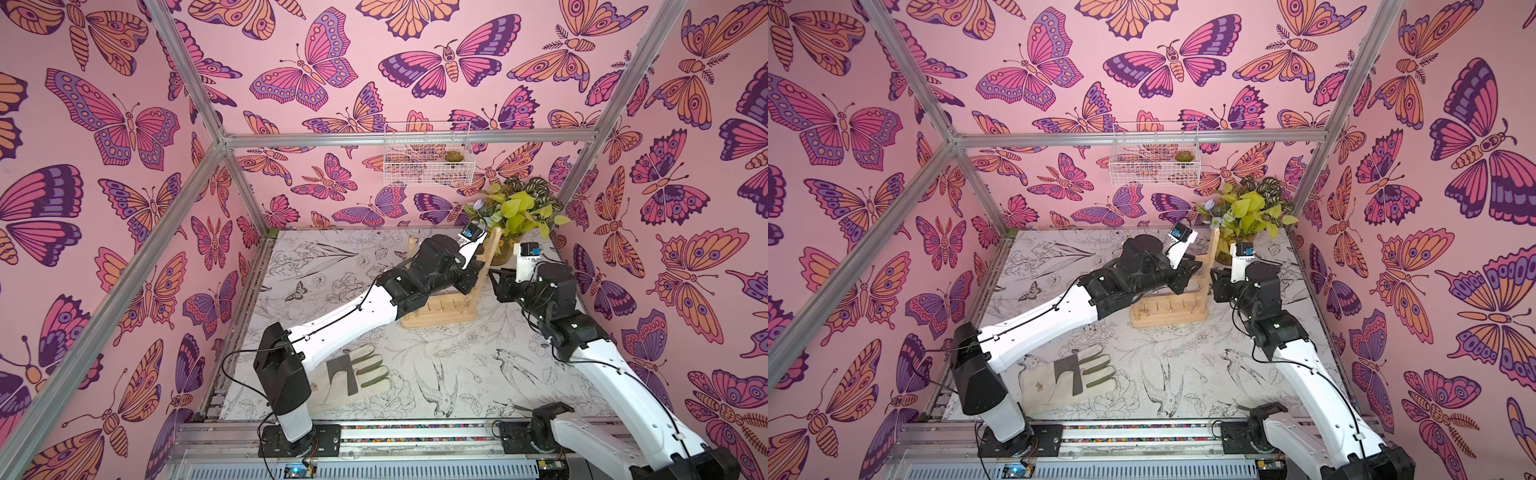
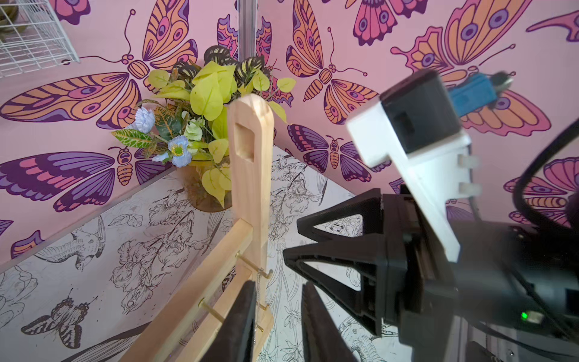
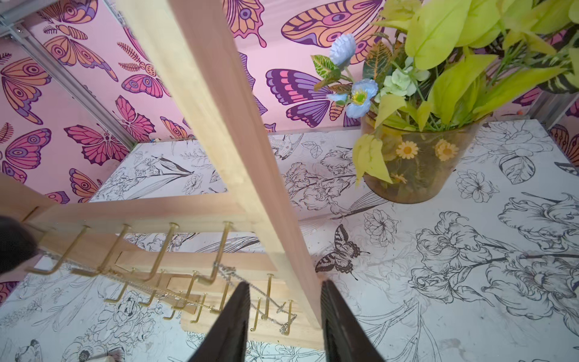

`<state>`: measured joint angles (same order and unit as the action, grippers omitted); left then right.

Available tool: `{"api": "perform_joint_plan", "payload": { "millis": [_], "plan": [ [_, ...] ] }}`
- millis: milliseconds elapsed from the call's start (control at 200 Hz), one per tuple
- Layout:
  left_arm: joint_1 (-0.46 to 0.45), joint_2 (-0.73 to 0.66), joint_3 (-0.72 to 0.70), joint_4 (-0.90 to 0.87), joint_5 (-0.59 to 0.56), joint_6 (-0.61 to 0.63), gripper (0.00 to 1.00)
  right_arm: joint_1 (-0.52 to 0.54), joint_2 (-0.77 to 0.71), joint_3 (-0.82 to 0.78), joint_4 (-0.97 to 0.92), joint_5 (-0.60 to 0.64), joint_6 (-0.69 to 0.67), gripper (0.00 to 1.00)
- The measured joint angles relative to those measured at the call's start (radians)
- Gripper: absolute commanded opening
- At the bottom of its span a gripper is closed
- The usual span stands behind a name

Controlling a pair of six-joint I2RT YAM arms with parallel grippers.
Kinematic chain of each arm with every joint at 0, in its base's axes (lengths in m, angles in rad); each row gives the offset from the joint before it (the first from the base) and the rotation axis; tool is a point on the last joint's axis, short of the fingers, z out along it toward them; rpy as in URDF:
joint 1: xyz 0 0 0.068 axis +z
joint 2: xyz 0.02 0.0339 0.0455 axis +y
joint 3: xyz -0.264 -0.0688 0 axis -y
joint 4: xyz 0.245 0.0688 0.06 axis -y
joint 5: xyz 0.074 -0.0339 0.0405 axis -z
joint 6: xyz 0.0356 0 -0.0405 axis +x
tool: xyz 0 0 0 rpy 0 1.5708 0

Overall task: Hang the necklace on the jewelry display stand
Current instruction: Hang the necklace on the stand, then adjust the stand at the center of the board.

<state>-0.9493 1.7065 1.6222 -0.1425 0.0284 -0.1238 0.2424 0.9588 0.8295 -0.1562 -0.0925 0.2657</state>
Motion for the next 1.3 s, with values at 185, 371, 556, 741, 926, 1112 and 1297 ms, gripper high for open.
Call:
{"api": "perform_joint_plan", "payload": {
  "millis": [185, 371, 556, 741, 926, 1112, 1297],
  "plan": [
    [-0.001, -0.081, -0.113, -0.024, -0.005, -0.053, 0.29, -0.014, -0.050, -0.038, -0.001, -0.049, 0.017, 0.43],
    [0.000, -0.176, -0.264, -0.077, -0.043, -0.106, 0.31, -0.019, -0.072, -0.199, 0.068, -0.074, 0.052, 0.44],
    [0.034, -0.276, -0.429, -0.124, -0.076, -0.170, 0.31, -0.019, -0.039, -0.342, 0.222, -0.093, 0.098, 0.39],
    [0.102, -0.313, -0.553, -0.128, -0.109, -0.223, 0.31, -0.019, 0.077, -0.397, 0.394, -0.111, 0.129, 0.37],
    [0.128, -0.341, -0.605, -0.127, -0.126, -0.248, 0.31, -0.019, 0.156, -0.400, 0.537, -0.122, 0.138, 0.36],
    [0.140, -0.346, -0.612, -0.118, -0.127, -0.255, 0.31, -0.019, 0.216, -0.399, 0.615, -0.136, 0.153, 0.35],
    [0.145, -0.346, -0.612, -0.116, -0.126, -0.255, 0.31, -0.019, 0.260, -0.396, 0.655, -0.150, 0.158, 0.34]
  ]
}}
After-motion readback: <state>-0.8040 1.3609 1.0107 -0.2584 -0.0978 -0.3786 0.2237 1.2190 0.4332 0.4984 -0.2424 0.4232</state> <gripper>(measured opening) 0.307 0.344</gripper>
